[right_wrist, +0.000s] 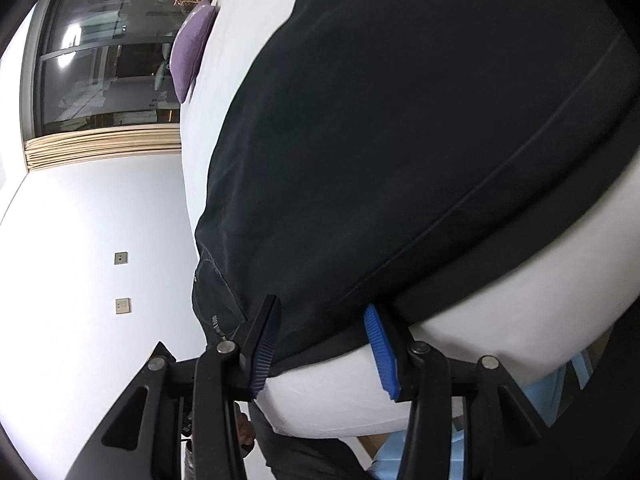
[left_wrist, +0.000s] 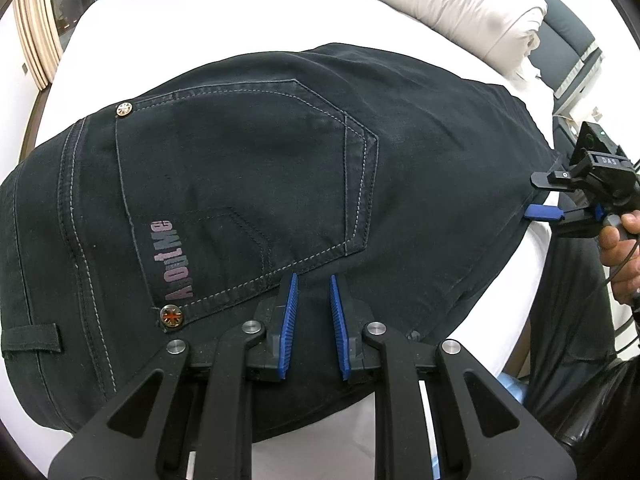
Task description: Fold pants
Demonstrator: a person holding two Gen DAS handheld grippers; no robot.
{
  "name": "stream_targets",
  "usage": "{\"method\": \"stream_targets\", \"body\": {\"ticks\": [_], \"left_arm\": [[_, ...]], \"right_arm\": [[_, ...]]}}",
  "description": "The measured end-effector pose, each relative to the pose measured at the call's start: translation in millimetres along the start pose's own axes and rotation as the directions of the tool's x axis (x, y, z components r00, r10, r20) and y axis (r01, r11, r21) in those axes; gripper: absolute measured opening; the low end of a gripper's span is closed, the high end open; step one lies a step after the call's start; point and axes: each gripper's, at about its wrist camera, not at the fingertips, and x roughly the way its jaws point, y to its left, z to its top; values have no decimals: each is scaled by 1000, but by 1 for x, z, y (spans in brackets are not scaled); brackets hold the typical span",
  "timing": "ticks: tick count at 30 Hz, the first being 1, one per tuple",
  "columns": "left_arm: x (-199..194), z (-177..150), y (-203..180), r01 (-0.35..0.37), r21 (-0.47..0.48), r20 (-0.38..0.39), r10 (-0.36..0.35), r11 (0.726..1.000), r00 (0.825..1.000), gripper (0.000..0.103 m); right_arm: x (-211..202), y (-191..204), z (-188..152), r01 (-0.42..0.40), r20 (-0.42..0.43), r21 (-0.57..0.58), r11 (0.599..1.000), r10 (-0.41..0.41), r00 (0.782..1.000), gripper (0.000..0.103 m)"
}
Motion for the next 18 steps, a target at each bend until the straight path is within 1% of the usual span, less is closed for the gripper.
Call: {"method": "stream_targets", "body": {"ticks": [4, 6, 10, 14, 15, 16, 17, 18], "left_arm": [[-1, 1, -1, -3, 1, -2, 3, 1000, 1000, 17], [0, 1, -1, -4, 1, -2, 4, 1000, 1000, 17], [1, 1, -2, -8, 0, -1, 8, 1000, 1000, 17], [1, 1, -3, -14, 0, -2, 14, 1000, 1000, 17], [1, 1, -4, -14, -1, -2, 14, 1000, 1000, 17], [1, 1, -4, -14, -2, -2, 14, 1000, 1000, 17], [1, 1, -4, -13, -3, -2, 13, 1000, 1000, 17], [1, 2, -4, -13, -2, -3, 13, 1000, 1000, 17]], "right_arm": [[7, -8, -10, -44, -33, 66, 997, 47, 998, 46], [3, -13, -11, -68, -37, 101, 993, 72, 997, 46], [9, -14, -12, -84, -38, 119, 989, 89, 995, 46], [26, -9, -9, -105, -35, 118, 987, 110, 993, 45], [29, -6, -7, -115, -31, 112, 987, 119, 992, 42], [27, -4, -6, -117, -31, 90, 989, 121, 992, 34], [26, 0, -5, -92, -28, 53, 994, 93, 995, 10], [23, 0, -5, -65, -20, 34, 997, 66, 998, 8]]}}
